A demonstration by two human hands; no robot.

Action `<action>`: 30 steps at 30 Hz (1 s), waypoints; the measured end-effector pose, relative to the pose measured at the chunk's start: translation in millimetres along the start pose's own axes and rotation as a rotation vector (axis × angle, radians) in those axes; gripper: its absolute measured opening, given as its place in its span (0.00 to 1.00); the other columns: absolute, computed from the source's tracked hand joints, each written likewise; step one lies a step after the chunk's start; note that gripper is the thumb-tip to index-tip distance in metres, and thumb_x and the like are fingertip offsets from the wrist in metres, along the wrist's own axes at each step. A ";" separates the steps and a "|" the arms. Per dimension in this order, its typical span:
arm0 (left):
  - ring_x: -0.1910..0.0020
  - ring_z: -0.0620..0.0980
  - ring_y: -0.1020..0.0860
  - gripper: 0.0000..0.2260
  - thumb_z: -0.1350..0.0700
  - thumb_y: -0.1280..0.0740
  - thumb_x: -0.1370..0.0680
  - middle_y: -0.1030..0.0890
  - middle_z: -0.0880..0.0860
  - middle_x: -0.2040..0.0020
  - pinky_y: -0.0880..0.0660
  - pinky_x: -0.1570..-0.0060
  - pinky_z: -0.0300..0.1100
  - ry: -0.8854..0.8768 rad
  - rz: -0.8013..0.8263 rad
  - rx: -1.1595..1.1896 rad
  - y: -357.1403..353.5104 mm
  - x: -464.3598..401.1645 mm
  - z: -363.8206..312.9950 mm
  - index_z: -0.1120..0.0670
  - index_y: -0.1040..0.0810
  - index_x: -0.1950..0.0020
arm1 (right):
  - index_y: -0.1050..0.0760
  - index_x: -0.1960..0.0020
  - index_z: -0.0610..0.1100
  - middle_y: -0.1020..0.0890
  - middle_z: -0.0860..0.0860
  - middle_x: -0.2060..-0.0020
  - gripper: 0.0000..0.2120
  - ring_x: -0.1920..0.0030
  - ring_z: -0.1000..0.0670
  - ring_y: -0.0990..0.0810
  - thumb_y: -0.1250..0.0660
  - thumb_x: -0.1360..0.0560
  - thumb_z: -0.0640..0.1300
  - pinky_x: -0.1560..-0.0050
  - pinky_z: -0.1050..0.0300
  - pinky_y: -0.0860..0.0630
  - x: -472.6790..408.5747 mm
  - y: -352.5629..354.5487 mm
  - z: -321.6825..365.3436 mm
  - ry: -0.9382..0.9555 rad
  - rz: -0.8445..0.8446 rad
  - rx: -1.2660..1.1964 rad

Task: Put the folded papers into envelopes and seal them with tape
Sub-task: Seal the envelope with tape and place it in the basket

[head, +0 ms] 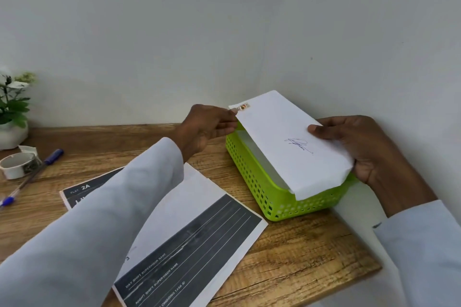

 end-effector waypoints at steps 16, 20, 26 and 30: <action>0.51 0.52 0.22 0.19 0.51 0.20 0.38 0.21 0.47 0.53 0.30 0.56 0.43 -0.289 -0.164 -1.035 -37.9 -19.9 1.7 0.52 0.22 0.51 | 0.21 0.50 0.39 0.17 0.42 0.50 0.10 0.48 0.40 0.20 0.28 0.30 0.40 0.53 0.54 0.26 -54.4 -20.8 -10.9 0.150 -0.053 1.236; 0.50 0.56 0.20 0.19 0.50 0.21 0.36 0.19 0.52 0.51 0.30 0.57 0.43 -0.395 -0.121 -1.376 -54.6 -17.0 -1.3 0.53 0.21 0.50 | 0.23 0.46 0.40 0.18 0.42 0.47 0.12 0.46 0.40 0.20 0.30 0.28 0.40 0.52 0.54 0.26 -55.8 -28.6 -40.9 0.087 0.036 1.296; 0.49 0.56 0.20 0.16 0.52 0.22 0.36 0.17 0.53 0.51 0.29 0.56 0.44 -0.310 -0.052 -1.292 -51.8 -18.9 2.0 0.53 0.19 0.51 | 0.28 0.43 0.45 0.23 0.49 0.50 0.14 0.50 0.44 0.23 0.32 0.27 0.38 0.60 0.57 0.31 -56.6 -25.4 -44.8 0.046 0.153 1.262; 0.56 0.49 0.17 0.07 0.62 0.25 0.33 0.15 0.55 0.58 0.21 0.53 0.47 -0.267 0.045 -0.797 -40.1 -17.2 1.9 0.58 0.14 0.55 | 0.22 0.57 0.48 0.25 0.52 0.66 0.13 0.68 0.52 0.29 0.33 0.26 0.30 0.71 0.60 0.35 -48.9 -15.8 -22.4 0.127 0.160 0.869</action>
Point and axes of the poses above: each hand's wrist, its own x-axis away from the middle knuckle, its own y-axis out of the back of the hand, z = x × y, the point moved 5 cm from there along -x, towards the middle knuckle
